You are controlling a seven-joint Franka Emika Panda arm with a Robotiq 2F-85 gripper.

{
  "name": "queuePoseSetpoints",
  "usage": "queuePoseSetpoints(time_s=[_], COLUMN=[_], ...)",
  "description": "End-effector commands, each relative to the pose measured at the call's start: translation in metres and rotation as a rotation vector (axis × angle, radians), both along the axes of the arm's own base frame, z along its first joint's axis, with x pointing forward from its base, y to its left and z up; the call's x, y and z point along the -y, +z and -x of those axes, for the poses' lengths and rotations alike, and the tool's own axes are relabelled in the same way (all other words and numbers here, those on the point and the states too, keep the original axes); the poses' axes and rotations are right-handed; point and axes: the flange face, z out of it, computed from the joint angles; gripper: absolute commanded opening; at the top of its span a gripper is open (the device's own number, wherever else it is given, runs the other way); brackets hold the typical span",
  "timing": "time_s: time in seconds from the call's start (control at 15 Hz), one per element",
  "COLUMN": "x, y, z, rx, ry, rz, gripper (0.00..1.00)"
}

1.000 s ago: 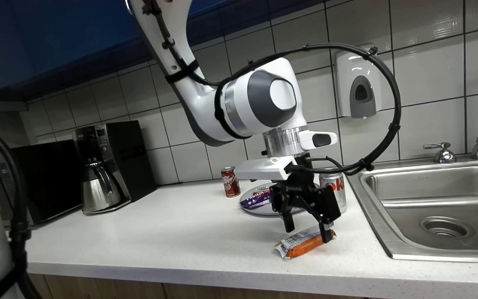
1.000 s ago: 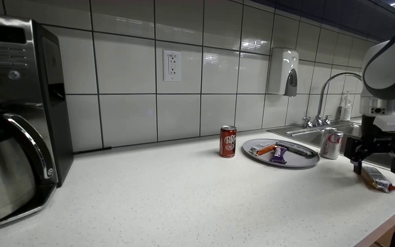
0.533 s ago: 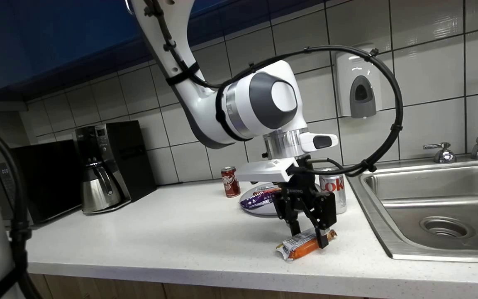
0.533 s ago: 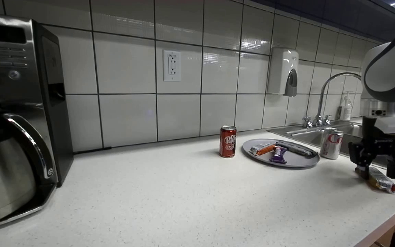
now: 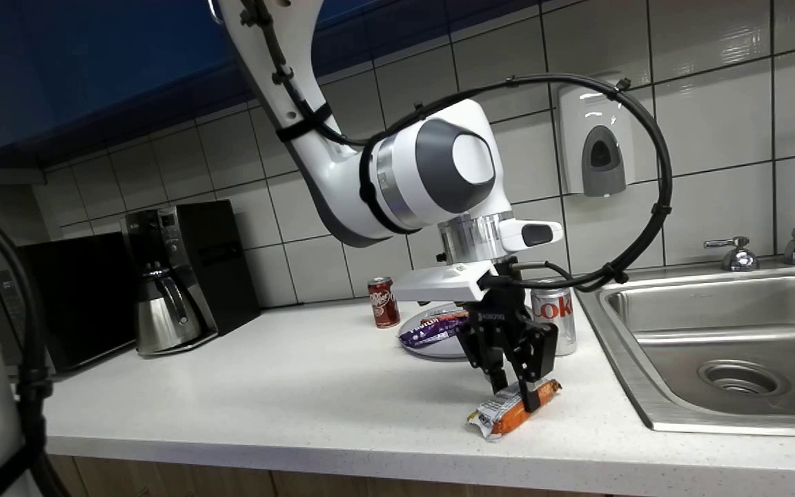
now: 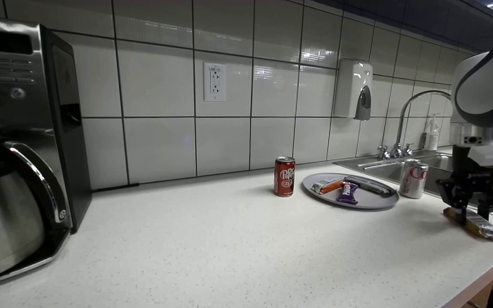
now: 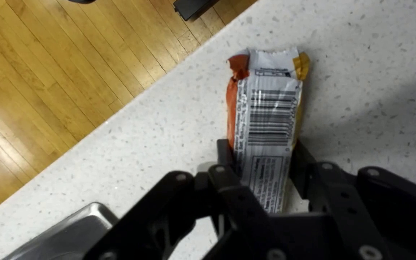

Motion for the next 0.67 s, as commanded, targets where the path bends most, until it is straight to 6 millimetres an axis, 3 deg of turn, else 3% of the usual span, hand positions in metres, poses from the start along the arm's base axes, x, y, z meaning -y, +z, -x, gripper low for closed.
queuePoseSetpoints(time_s=[0.0, 0.6], x=[-0.003, -0.016], y=[0.015, 0.057], z=[-0.001, -0.035], rx=[0.018, 0.074], ry=[0.006, 0.054], rz=[0.013, 0.032], gripper=[0.17, 0.17])
